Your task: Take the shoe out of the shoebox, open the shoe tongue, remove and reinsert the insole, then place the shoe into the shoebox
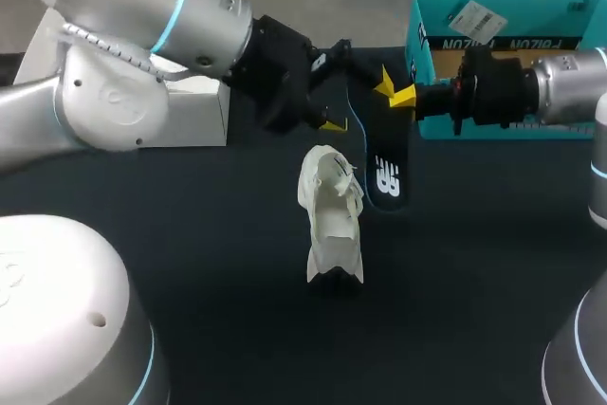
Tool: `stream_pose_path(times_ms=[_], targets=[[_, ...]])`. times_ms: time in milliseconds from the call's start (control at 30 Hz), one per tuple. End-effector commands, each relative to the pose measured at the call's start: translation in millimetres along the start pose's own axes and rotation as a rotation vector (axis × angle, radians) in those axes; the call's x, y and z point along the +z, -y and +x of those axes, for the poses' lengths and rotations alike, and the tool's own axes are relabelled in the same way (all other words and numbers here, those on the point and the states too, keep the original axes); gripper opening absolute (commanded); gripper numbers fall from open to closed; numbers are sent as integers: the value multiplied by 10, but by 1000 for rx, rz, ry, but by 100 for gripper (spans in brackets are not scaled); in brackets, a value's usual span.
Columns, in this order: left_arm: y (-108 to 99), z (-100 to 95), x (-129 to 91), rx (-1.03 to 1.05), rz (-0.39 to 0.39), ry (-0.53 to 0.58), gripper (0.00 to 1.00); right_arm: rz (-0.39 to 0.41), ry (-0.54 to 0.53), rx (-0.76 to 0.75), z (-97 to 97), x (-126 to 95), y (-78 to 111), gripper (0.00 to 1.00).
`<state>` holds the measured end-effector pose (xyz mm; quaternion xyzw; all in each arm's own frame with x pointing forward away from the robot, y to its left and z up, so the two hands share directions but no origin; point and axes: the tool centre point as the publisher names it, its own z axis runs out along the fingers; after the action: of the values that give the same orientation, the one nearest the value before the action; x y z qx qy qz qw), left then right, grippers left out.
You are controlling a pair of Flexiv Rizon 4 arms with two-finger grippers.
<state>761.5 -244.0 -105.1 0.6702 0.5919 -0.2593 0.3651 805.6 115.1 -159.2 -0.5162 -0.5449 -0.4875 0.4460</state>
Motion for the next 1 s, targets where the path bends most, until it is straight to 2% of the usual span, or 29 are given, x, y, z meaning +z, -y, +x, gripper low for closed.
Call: stream_pose_path(times_ms=[33,267,800,1000], targets=[[-88,-39,0,-3,22,-276,100,-5,-2,2,-27,5,31,0],[-151,40,-32,6,74,-446,100,2,-5,11,-76,31,37,0],[-151,40,-32,6,74,-446,100,-6,-24,-3,-129,90,31,0],[-205,-35,-24,-68,22,-587,100,-10,-20,5,-160,95,46,0]])
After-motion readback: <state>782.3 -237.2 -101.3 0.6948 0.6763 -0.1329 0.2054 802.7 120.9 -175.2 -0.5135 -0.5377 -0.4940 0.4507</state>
